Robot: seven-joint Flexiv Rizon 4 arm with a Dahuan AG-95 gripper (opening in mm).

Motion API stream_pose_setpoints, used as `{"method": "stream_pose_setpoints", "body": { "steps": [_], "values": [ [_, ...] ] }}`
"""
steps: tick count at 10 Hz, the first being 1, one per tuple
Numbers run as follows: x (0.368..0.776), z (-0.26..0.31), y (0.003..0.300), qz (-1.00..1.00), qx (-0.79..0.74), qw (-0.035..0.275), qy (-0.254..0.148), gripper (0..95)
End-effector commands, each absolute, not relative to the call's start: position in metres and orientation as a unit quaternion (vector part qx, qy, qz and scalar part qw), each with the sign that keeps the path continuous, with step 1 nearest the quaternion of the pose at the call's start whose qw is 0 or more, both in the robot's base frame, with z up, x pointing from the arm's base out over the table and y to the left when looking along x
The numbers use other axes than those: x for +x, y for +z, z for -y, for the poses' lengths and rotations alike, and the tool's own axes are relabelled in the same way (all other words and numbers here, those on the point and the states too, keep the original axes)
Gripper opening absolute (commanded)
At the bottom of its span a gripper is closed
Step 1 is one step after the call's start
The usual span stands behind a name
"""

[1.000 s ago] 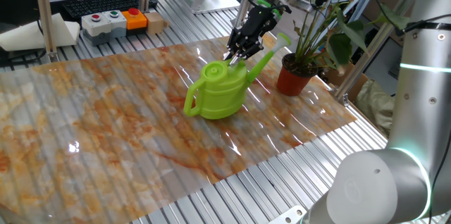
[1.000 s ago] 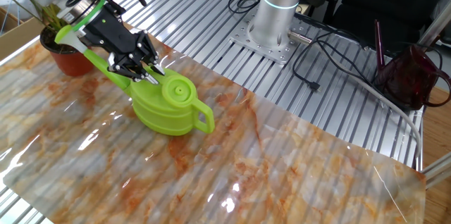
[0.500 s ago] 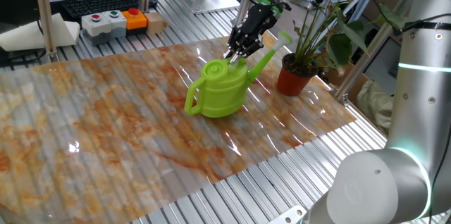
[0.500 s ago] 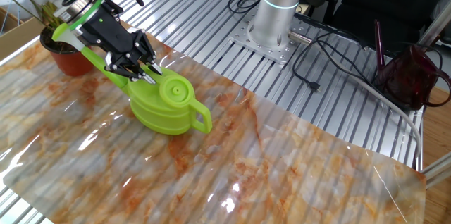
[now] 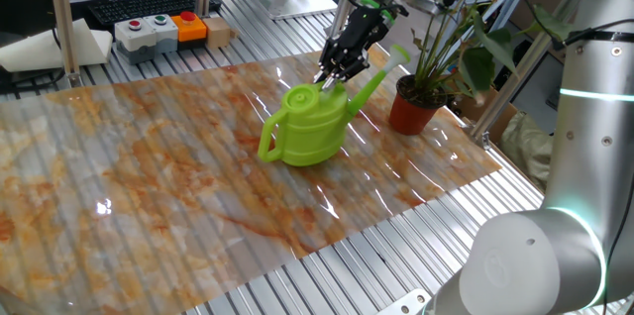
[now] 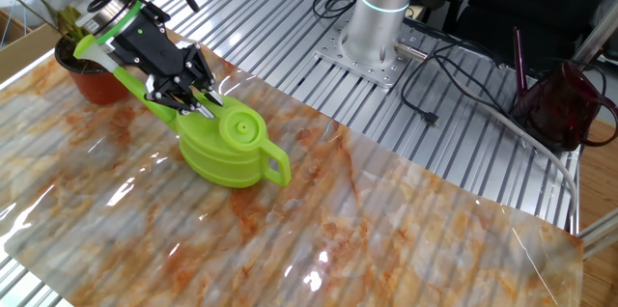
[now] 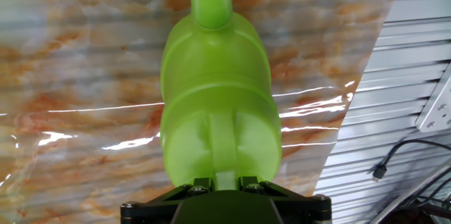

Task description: Water the plant

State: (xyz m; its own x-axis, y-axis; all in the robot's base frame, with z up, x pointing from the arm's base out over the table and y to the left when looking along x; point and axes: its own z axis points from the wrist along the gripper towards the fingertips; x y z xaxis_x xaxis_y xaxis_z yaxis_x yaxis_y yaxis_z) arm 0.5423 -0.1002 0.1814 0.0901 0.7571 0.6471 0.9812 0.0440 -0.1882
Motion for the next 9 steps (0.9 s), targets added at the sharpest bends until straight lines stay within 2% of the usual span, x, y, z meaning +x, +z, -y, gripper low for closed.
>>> {"method": "stream_pose_setpoints", "body": {
  "steps": [1, 6, 9],
  "values": [
    [0.5431, 0.1007, 0.1834, 0.655, -0.665, 0.312, -0.179, 0.0],
    [0.5449, 0.1000, 0.1802, 0.678, -0.652, 0.292, -0.172, 0.0],
    [0.5451, 0.0999, 0.1800, 0.670, -0.662, 0.293, -0.168, 0.0]
  ]
}}
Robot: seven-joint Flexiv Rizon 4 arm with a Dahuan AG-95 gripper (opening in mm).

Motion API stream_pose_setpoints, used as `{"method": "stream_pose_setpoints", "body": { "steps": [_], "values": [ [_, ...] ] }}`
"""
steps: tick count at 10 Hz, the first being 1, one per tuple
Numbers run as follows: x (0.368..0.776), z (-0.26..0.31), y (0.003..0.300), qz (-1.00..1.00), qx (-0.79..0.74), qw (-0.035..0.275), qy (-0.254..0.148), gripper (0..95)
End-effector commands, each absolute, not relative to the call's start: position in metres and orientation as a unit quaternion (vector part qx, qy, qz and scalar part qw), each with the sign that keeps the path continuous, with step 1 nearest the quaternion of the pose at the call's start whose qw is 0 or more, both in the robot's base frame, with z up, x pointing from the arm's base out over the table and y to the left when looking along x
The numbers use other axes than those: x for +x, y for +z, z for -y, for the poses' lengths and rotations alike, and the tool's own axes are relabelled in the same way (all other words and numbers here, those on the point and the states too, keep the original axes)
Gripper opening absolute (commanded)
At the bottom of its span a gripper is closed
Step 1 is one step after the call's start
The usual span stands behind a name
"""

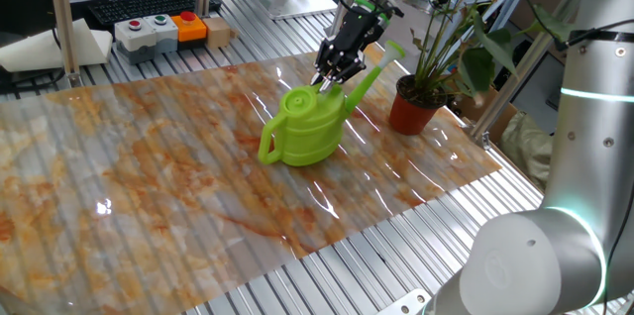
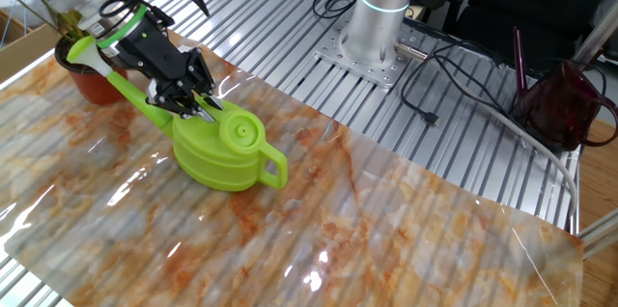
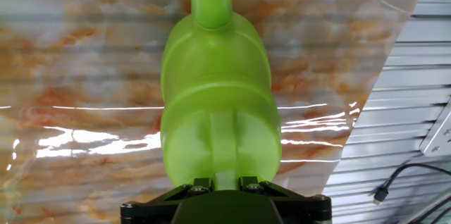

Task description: Water the plant

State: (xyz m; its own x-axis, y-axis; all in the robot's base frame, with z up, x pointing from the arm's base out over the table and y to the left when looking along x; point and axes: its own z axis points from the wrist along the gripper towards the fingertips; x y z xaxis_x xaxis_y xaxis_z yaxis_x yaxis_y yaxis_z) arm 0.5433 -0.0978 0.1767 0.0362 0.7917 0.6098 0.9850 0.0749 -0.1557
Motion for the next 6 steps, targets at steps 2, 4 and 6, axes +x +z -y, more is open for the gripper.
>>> {"method": "stream_pose_setpoints", "body": {
  "steps": [2, 4, 6],
  "values": [
    [0.5451, 0.0999, 0.1800, 0.671, -0.662, 0.290, -0.164, 0.0],
    [0.5453, 0.0999, 0.1797, 0.671, -0.664, 0.289, -0.162, 19.0],
    [0.5455, 0.1000, 0.1798, 0.674, -0.660, 0.288, -0.163, 19.0]
  ]
}}
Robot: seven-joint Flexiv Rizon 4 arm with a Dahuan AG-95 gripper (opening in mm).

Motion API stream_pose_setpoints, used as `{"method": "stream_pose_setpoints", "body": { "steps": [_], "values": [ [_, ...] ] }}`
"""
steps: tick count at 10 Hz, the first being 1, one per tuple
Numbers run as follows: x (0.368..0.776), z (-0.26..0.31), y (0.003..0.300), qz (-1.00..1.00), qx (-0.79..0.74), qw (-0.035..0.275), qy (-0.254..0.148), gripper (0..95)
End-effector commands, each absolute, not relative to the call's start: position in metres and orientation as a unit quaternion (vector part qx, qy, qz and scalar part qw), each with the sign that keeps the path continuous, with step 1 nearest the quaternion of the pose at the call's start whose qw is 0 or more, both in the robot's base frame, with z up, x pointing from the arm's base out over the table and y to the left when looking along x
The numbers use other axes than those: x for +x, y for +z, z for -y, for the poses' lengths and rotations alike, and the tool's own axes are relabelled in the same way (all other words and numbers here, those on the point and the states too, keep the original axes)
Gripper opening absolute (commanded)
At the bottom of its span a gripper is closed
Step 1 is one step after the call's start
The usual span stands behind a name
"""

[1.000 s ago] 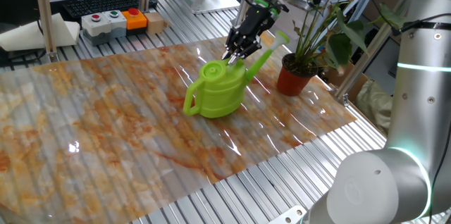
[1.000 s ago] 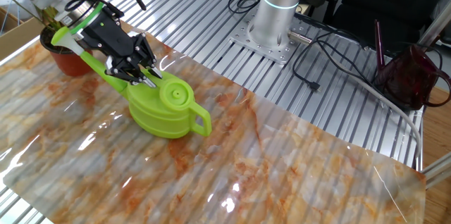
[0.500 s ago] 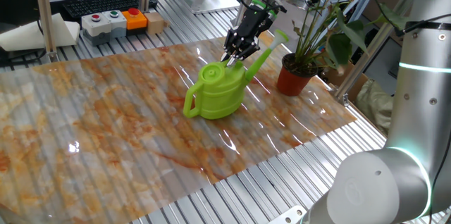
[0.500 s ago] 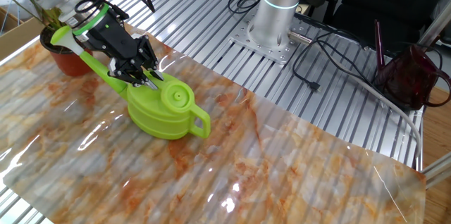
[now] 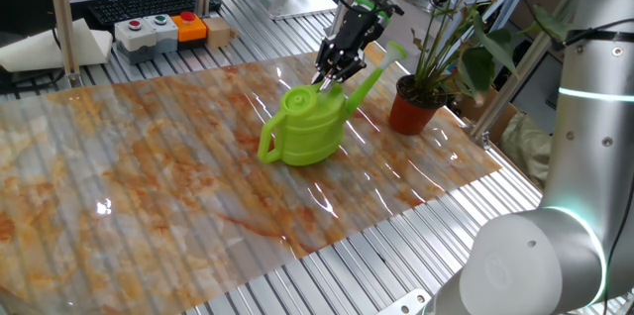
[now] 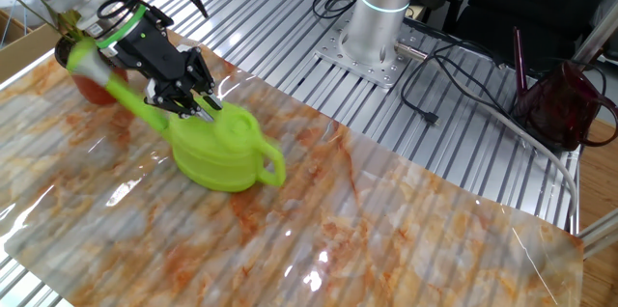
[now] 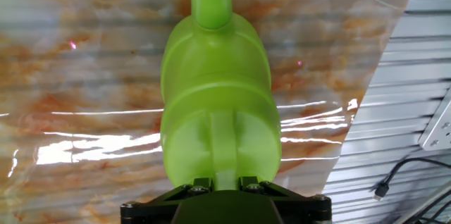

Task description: Water the plant

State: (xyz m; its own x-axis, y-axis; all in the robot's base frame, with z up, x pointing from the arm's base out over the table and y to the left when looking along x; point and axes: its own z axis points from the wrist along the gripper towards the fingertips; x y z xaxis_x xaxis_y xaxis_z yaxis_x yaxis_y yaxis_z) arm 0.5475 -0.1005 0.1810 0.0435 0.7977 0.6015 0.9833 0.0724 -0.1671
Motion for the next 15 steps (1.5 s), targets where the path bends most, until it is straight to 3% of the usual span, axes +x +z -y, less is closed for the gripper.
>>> {"method": "stream_pose_setpoints", "body": {
  "steps": [1, 5, 15],
  "values": [
    [0.546, 0.100, 0.180, 0.674, -0.660, 0.290, -0.164, 19.0],
    [0.546, 0.101, 0.182, 0.681, -0.658, 0.280, -0.155, 19.0],
    [0.555, 0.083, 0.219, 0.752, -0.623, 0.196, -0.091, 19.0]
  ]
}}
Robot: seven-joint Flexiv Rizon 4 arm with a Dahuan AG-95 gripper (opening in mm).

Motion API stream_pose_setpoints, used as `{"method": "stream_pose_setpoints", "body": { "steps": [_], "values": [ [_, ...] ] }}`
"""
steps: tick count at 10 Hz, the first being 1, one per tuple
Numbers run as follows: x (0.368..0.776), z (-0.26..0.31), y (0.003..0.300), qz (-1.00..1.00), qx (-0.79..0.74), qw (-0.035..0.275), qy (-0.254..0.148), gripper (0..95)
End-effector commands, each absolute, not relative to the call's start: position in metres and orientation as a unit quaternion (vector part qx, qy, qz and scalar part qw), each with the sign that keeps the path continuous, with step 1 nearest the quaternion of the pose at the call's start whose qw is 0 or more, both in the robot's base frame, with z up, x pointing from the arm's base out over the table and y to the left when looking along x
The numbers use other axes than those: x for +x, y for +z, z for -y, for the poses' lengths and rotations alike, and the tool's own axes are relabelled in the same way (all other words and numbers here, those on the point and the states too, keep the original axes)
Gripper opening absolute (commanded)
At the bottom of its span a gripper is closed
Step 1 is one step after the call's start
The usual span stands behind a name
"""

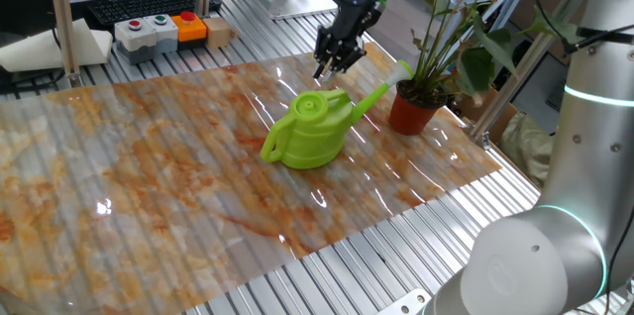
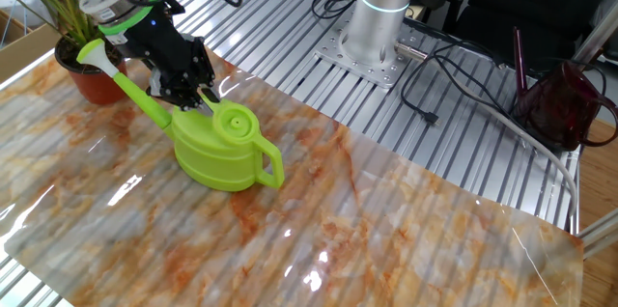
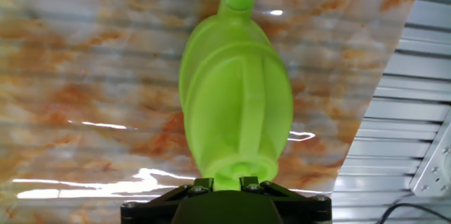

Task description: Water the plant

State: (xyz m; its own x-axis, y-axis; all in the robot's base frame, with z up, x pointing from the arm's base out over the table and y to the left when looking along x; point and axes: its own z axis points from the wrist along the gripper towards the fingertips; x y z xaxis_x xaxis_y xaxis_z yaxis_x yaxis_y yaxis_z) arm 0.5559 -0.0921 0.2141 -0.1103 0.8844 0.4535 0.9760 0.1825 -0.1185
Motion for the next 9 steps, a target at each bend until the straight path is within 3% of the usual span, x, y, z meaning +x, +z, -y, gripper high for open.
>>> {"method": "stream_pose_setpoints", "body": {
  "steps": [1, 6, 9],
  "values": [
    [0.556, 0.074, 0.226, 0.754, -0.622, 0.192, -0.088, 19.0],
    [0.553, 0.047, 0.242, 0.755, -0.621, 0.191, -0.088, 19.0],
    [0.553, 0.046, 0.243, 0.783, -0.598, 0.160, -0.060, 19.0]
  ]
}}
